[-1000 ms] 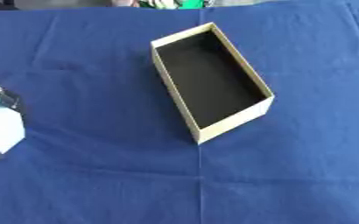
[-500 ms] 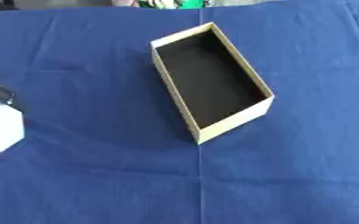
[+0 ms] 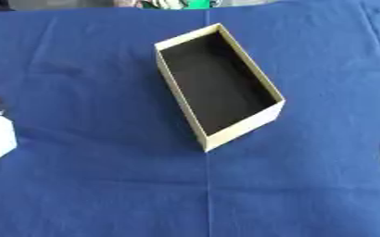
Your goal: Pick up objects on the table and place them in the box.
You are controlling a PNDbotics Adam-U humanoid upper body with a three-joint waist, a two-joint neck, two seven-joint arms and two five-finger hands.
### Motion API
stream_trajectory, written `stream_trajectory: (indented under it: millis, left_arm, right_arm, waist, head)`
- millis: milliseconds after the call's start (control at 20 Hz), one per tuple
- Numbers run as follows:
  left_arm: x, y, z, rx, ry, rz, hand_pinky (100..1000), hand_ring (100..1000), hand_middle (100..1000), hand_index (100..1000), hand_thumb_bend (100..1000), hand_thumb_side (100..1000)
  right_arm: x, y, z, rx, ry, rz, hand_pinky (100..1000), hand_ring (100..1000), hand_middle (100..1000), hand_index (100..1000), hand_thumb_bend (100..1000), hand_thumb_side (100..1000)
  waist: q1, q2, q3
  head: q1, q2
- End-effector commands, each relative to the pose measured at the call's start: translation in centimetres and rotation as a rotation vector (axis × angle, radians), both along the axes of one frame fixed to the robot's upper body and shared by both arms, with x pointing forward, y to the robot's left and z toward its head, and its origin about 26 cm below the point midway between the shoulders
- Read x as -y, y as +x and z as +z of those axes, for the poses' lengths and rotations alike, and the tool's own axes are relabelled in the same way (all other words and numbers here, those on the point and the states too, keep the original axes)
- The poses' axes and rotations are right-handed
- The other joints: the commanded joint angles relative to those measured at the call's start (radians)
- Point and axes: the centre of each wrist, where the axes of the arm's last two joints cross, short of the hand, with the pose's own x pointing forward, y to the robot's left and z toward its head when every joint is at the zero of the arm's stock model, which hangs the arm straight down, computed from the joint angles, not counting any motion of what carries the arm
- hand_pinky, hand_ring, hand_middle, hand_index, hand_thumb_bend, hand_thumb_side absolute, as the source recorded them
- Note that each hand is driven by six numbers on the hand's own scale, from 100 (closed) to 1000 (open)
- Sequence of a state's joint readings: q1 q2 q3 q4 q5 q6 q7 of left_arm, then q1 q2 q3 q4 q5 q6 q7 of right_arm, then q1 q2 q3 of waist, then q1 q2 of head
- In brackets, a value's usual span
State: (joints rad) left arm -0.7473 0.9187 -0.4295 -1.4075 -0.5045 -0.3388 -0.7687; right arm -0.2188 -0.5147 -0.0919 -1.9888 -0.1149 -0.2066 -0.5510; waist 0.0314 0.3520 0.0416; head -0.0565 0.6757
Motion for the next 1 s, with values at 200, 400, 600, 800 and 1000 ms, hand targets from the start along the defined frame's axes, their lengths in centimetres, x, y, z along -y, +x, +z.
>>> stream_trajectory:
  millis: [200, 400, 600, 800, 1000]
  left_arm:
    - [0.4, -1.1, 3.9, 0.025, 0.108, -0.117, 633, 627, 485, 544, 198, 260]
    - [1.4, -2.1, 6.1, 0.109, 0.105, -0.133, 624, 627, 491, 548, 100, 367]
    - [2.5, -3.2, 8.4, 0.207, 0.098, -0.151, 619, 633, 496, 562, 129, 225]
    - [4.1, -4.1, 10.8, 0.309, 0.096, -0.182, 615, 640, 502, 570, 112, 208]
    - [7.0, -3.8, 13.0, 0.398, 0.049, -0.249, 615, 636, 501, 569, 100, 203]
  right_arm:
    - [0.2, -0.2, 0.6, 0.019, -0.019, -0.008, 736, 886, 602, 844, 100, 1000]
    - [0.3, -0.2, 0.6, 0.021, -0.020, -0.010, 736, 886, 602, 844, 100, 1000]
    - [0.4, -0.2, 0.6, 0.022, -0.020, -0.012, 736, 885, 602, 844, 100, 1000]
    - [0.5, -0.3, 0.8, 0.030, -0.023, -0.015, 734, 882, 604, 843, 100, 1000]
    - [0.7, -0.2, 1.3, 0.052, -0.030, -0.011, 732, 878, 606, 841, 100, 1000]
  waist:
    - [0.001, -0.015, 0.003]
    - [0.002, -0.017, 0.004]
    - [0.004, -0.019, 0.005]
    - [0.007, -0.023, 0.002]
    - [0.006, -0.028, 0.002]
  head:
    - [-0.008, -0.002]
    - [-0.014, -0.003]
    - [-0.020, 0.000]
    - [-0.029, 0.005]
    - [-0.037, 0.010]
